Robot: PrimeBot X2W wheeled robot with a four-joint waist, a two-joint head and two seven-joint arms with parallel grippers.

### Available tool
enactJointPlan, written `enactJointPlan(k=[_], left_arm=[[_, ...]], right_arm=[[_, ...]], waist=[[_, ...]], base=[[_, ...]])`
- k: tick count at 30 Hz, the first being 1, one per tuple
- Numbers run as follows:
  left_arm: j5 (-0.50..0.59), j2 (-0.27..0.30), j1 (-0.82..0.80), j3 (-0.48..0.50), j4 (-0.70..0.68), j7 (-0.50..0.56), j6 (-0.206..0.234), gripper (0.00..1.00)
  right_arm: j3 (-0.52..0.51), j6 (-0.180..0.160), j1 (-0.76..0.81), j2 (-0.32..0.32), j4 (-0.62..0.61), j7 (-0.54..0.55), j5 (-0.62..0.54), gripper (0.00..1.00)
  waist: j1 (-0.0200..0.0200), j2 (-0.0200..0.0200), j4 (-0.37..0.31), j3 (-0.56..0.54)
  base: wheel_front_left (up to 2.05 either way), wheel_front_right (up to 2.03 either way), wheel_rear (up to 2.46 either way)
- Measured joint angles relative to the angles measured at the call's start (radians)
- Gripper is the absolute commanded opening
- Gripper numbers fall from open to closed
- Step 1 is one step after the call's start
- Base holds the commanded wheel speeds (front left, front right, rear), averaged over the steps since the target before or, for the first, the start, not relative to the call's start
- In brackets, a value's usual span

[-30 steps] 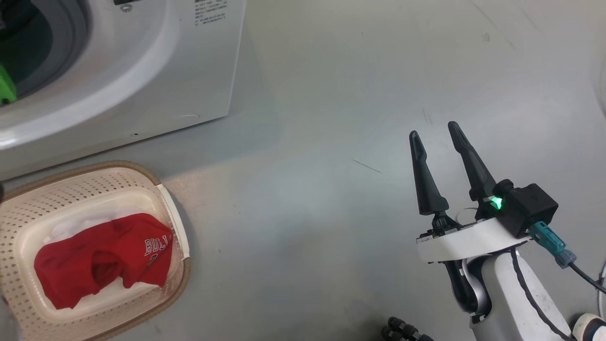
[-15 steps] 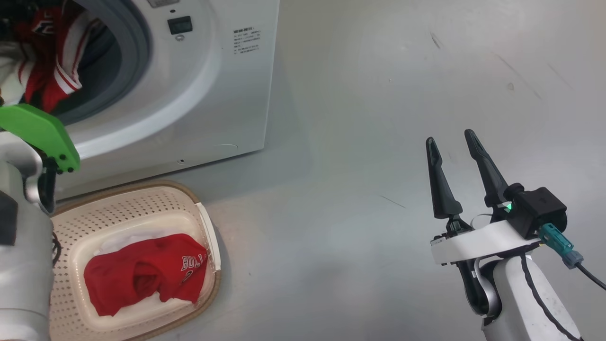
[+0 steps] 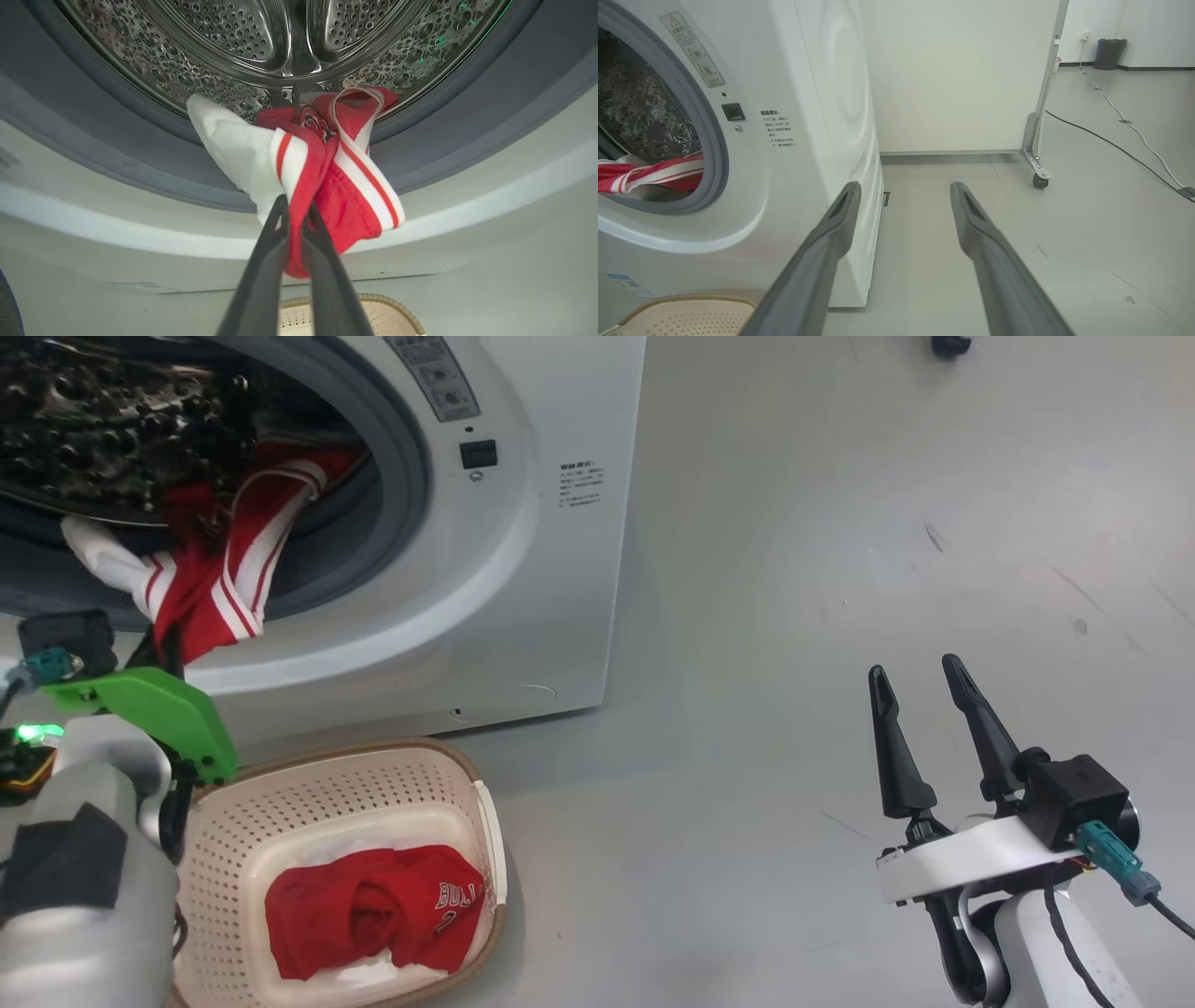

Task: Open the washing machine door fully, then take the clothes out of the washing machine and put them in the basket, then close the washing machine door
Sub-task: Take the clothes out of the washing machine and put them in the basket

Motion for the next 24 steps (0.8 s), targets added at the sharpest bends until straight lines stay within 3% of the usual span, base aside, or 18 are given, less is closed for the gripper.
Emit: enactJointPlan(k=[12, 24], left_arm=[[0.001, -0.041, 0.166, -0.036, -0.027, -0.166, -0.025, 0.00], [0.012, -0.042, 0.285, -0.056, -0.136, -0.201, -0.026, 0.00]], right_arm=[[-0.027, 0.009, 0.080, -0.004, 0.019, 0.000, 0.000, 1.00], [-0.030, 0.019, 0.138, -0.003, 0.020, 0.000, 0.000, 1.00]], waist=[[-0.0001, 0.0000, 0.084, -0.152], [-0.0001, 0.0000, 0.136, -0.258]], base=[[0.00, 0.00, 0.00], [0.00, 0.00, 0.00]])
